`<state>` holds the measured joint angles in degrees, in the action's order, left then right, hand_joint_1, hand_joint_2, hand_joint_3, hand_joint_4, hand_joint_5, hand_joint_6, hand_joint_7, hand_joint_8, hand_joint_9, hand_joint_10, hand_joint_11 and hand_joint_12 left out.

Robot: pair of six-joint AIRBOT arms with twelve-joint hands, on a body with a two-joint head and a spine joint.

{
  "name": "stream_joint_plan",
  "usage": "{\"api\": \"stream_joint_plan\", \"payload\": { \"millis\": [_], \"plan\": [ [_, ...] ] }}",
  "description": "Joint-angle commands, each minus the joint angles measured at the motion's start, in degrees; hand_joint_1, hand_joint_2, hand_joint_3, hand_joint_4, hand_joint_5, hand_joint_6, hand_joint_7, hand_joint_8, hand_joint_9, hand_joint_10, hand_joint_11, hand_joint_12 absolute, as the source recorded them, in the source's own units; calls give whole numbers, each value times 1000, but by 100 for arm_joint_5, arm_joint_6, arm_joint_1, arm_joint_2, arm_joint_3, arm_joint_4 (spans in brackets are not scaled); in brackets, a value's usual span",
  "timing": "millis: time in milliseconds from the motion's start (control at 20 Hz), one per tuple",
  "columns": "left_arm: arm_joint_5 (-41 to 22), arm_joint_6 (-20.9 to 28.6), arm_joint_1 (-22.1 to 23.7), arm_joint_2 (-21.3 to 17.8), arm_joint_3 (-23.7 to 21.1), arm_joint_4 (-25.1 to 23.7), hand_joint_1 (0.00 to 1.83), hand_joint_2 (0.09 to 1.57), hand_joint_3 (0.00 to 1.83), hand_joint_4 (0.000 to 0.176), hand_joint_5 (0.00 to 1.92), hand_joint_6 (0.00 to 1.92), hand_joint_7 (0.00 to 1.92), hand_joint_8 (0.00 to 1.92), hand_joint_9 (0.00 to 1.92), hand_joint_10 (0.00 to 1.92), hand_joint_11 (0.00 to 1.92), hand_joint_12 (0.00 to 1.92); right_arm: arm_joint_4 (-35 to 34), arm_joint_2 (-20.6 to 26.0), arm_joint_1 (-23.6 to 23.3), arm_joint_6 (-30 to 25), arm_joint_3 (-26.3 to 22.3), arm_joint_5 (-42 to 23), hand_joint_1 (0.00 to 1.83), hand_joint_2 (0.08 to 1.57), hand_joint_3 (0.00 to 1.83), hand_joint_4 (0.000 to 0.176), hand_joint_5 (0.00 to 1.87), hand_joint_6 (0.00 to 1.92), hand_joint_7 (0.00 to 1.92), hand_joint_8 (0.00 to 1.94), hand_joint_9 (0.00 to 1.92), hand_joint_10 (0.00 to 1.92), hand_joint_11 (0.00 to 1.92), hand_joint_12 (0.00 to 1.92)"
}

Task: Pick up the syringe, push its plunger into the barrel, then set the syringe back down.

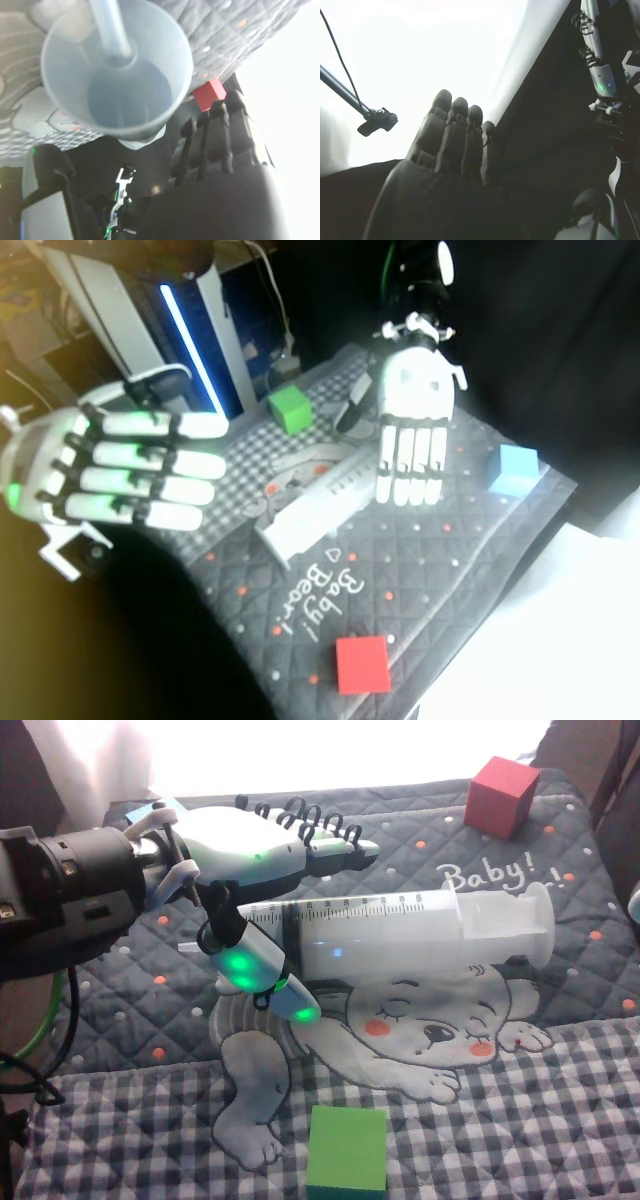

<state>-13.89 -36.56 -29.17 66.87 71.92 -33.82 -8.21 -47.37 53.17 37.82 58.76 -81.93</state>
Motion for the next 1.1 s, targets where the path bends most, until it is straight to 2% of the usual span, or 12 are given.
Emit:
{"api": "stream_joint_plan", "payload": {
  "millis": [0, 300, 400, 450, 500, 650, 700, 750, 800, 850, 950, 1050],
  "plan": [
    [-441, 11, 45, 37, 35, 80, 705, 719, 0, 0, 15, 3, 41, 4, 58, 1, 2, 311, -106, 28, -13, -50, 3, -689, 152, 770, 5, 62, 191, 3, 269, 7, 241, 3, 166, 112],
    [-240, 10, 27, 231, 225, 67, 747, 716, 0, 0, 0, 0, 25, 1, 35, 0, 0, 254, -105, 21, -13, -63, 1, -690, 166, 811, 17, 55, 186, 1, 255, 0, 232, 0, 159, 112],
    [-174, 10, 16, 290, 280, 67, 707, 701, 1, 0, 21, 4, 65, 6, 69, 5, 0, 286, -103, 16, -13, -64, 1, -690, 181, 800, 7, 60, 184, 0, 250, 0, 237, 2, 160, 114],
    [-140, 10, 6, 321, 313, 66, 714, 701, 0, 0, 37, 6, 82, 7, 85, 7, 0, 307, -102, 15, -13, -68, 1, -690, 182, 795, 4, 58, 183, 0, 249, 0, 238, 3, 161, 115],
    [-92, 9, -13, 363, 352, 63, 705, 710, 0, 0, 61, 1, 113, 2, 121, 4, 0, 383, -97, 16, -14, -75, 1, -690, 173, 800, 6, 46, 176, 0, 250, 0, 241, 4, 163, 116],
    [-49, 9, -48, 403, 385, 53, 717, 715, 0, 0, 40, 2, 91, 3, 88, 3, 0, 276, -93, 17, -15, -76, 2, -690, 172, 795, 2, 53, 181, 3, 252, 2, 231, 0, 160, 116],
    [-20, 9, -54, 423, 401, 40, 719, 711, 0, 0, 59, 2, 108, 2, 110, 4, 0, 323, -92, 17, -15, -76, 2, -690, 170, 797, 3, 52, 181, 2, 252, 2, 230, 0, 163, 117],
    [14, 9, -56, 445, 415, 13, 672, 692, 2, 0, 96, 0, 150, 0, 167, 0, 0, 470, -92, 17, -15, -76, 2, -690, 157, 806, 7, 56, 180, 1, 250, 1, 234, 1, 170, 120],
    [55, 8, -57, 475, 440, -14, 698, 700, 5, 0, 64, 4, 94, 8, 90, 10, 0, 270, -91, 17, -15, -76, 2, -690, 173, 799, 3, 59, 186, 4, 254, 2, 234, 2, 176, 123],
    [90, 8, -63, 509, 474, -23, 690, 695, 1, 0, 69, 3, 98, 5, 90, 7, 0, 272, -91, 17, -15, -77, 2, -690, 178, 791, 0, 62, 186, 3, 254, 2, 232, 1, 178, 124],
    [136, 8, -84, 556, 526, -28, 720, 714, 4, 0, 87, 3, 115, 3, 117, 5, 0, 339, -89, 17, -15, -79, 2, -690, 183, 770, 0, 72, 188, 3, 249, 1, 231, 2, 183, 127],
    [153, 8, -96, 560, 531, -28, 862, 777, 3, 0, 181, 6, 254, 10, 305, 7, 54, 640, -86, 17, -15, -80, 2, -690, 171, 783, 0, 60, 180, 0, 245, 0, 230, 2, 193, 132]
  ]
}}
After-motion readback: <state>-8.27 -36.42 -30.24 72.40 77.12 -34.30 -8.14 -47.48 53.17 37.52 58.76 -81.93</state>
